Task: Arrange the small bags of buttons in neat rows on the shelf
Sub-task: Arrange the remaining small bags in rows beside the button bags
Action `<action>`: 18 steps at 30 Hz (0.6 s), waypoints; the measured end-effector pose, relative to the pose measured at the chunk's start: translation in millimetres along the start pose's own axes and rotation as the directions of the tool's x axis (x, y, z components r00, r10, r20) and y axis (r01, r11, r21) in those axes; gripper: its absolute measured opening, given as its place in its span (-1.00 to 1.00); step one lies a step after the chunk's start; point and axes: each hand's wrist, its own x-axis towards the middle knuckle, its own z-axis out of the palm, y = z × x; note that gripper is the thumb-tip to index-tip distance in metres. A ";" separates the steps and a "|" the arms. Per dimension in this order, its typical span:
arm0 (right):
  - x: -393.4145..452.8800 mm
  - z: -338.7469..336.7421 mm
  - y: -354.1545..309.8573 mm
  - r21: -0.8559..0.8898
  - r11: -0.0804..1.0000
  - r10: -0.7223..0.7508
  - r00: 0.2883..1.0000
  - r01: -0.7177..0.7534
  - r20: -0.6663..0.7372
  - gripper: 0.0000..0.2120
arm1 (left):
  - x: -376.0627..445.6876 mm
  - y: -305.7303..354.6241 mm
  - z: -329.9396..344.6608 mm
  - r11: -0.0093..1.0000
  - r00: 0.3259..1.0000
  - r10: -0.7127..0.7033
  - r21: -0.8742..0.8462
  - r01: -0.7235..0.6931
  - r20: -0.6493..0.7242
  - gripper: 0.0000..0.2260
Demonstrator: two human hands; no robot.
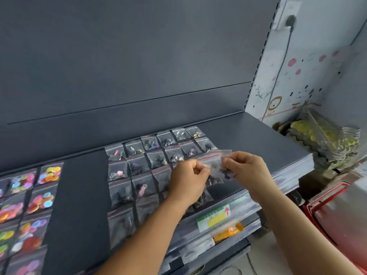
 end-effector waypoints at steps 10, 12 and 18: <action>34.8 -37.2 30.1 -0.322 0.941 -0.035 0.974 0.108 0.224 -0.86 | -11.4 13.8 48.3 0.927 0.979 -0.120 0.334 0.170 -0.164 -0.95; 38.1 -39.1 31.4 -0.383 0.912 -0.048 0.966 0.146 0.252 -0.85 | -12.2 16.6 54.4 0.894 0.975 -0.127 0.405 0.192 -0.182 -0.91; 47.2 -38.8 34.7 -0.526 0.812 -0.107 0.951 0.252 0.291 -0.96 | -17.3 22.8 64.2 0.810 0.964 -0.100 0.542 0.223 -0.247 -0.80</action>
